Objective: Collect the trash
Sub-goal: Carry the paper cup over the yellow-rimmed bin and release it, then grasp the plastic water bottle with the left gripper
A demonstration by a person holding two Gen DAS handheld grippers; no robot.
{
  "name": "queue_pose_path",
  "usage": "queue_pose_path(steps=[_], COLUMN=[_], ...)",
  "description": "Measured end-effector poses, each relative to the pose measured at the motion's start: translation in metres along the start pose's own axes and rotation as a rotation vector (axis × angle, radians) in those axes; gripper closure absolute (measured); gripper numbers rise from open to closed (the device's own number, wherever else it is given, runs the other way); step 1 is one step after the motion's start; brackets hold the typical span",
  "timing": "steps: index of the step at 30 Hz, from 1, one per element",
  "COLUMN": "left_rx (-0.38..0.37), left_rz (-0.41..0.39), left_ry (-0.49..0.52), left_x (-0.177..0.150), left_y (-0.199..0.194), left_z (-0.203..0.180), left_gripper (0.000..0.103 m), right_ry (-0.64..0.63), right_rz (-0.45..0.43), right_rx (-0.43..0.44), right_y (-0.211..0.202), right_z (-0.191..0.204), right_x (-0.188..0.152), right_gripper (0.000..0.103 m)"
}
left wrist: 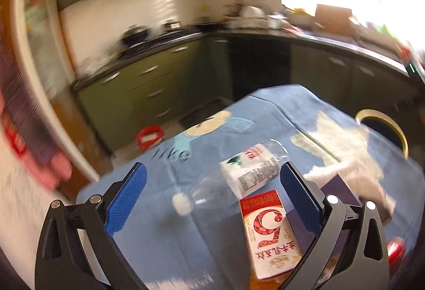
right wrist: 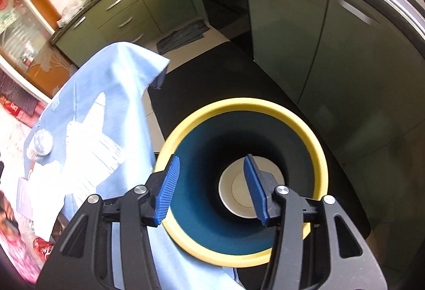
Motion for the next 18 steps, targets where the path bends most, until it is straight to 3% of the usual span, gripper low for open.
queue_pose_path(steps=[3,6,13,18], left_rx=[-0.126,-0.247,-0.313,-0.355], left_rz=[0.068,0.161,0.285,0.382], left_ry=[0.138,0.203,0.380,0.441], left_x=[0.011,0.019,0.020,0.017], left_y=[0.027,0.054,0.099,0.133], left_z=[-0.004,-0.009,-0.021,-0.025], left_gripper=[0.004,0.004,0.004,0.014], right_ry=[-0.009,-0.017,-0.024,-0.018], right_rz=[0.004,0.008,0.025,0.033], right_rx=[0.009,0.004,0.003,-0.001], right_y=[-0.001,-0.001,0.004,0.007], right_z=[0.001,0.009,0.014,0.017], right_x=[-0.004,-0.007,-0.011,-0.011], right_gripper=[0.053,0.052,0.052,0.052])
Point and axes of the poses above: each gripper's, at about its wrist camera, not at the fingertips, and y roughly the way its jaws point, z to its left, x to its top, the point moved 2 cm from there along y, roughly the way its jaws point, and after that the axes turned 3 degrees about -x, right-handed, at the moved point
